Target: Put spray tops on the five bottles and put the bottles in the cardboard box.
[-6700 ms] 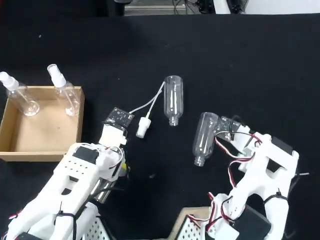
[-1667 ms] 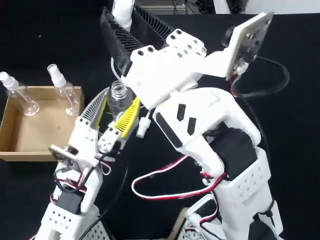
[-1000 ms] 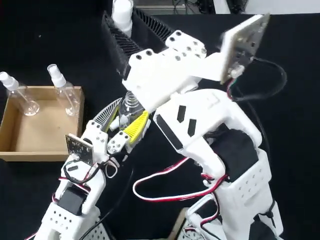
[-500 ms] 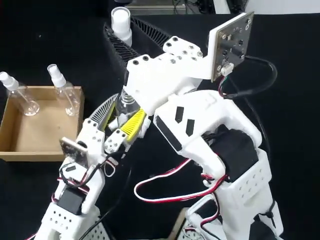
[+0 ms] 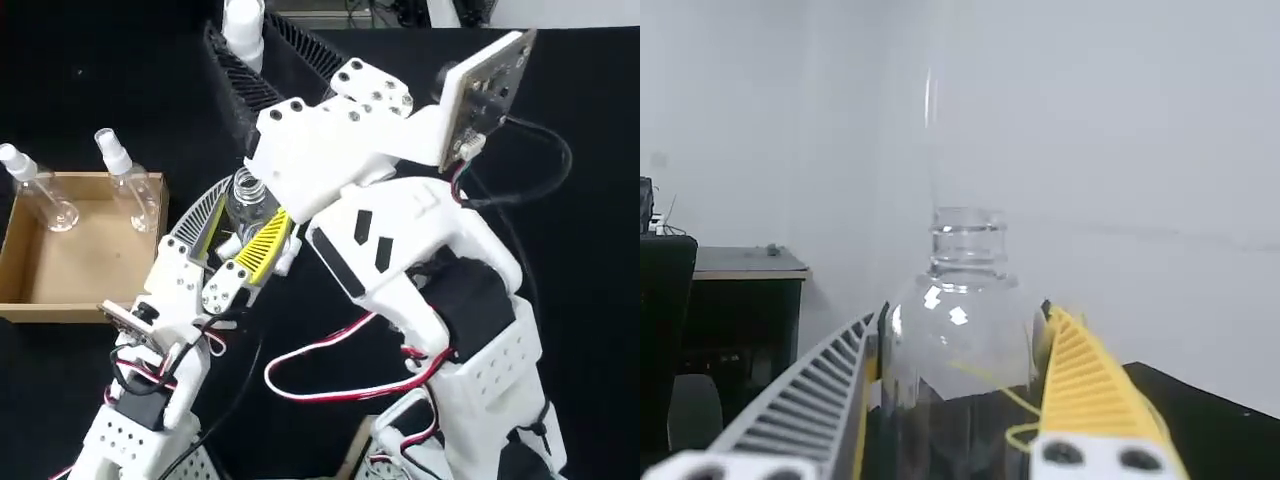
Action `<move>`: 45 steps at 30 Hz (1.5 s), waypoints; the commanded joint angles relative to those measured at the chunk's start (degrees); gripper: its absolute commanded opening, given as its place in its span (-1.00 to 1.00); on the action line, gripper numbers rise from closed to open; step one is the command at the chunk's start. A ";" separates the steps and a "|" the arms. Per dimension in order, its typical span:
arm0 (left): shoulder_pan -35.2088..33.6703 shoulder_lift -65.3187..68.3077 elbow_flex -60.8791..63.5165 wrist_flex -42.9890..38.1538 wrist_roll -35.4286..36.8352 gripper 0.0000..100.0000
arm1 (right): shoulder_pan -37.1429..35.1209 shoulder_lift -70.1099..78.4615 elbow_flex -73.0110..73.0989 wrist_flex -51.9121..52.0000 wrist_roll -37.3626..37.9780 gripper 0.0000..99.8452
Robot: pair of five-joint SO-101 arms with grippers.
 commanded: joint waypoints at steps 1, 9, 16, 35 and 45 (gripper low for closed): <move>0.75 -0.88 1.36 -1.41 0.26 -0.94 | -0.79 -2.07 -2.86 -1.67 0.53 -0.98; 0.75 -0.88 1.36 -1.41 0.35 -0.94 | -4.48 -4.35 -4.26 3.34 0.79 -0.98; 0.75 -0.88 1.36 -1.41 0.44 -0.94 | -4.13 -4.62 -3.47 3.69 0.97 -0.98; 0.75 -0.88 1.36 -1.41 0.44 -0.94 | -4.48 -4.79 4.35 11.96 0.88 -0.68; 0.75 -0.88 1.36 -1.41 0.44 -0.94 | -4.13 -8.40 -0.84 13.27 0.97 -0.65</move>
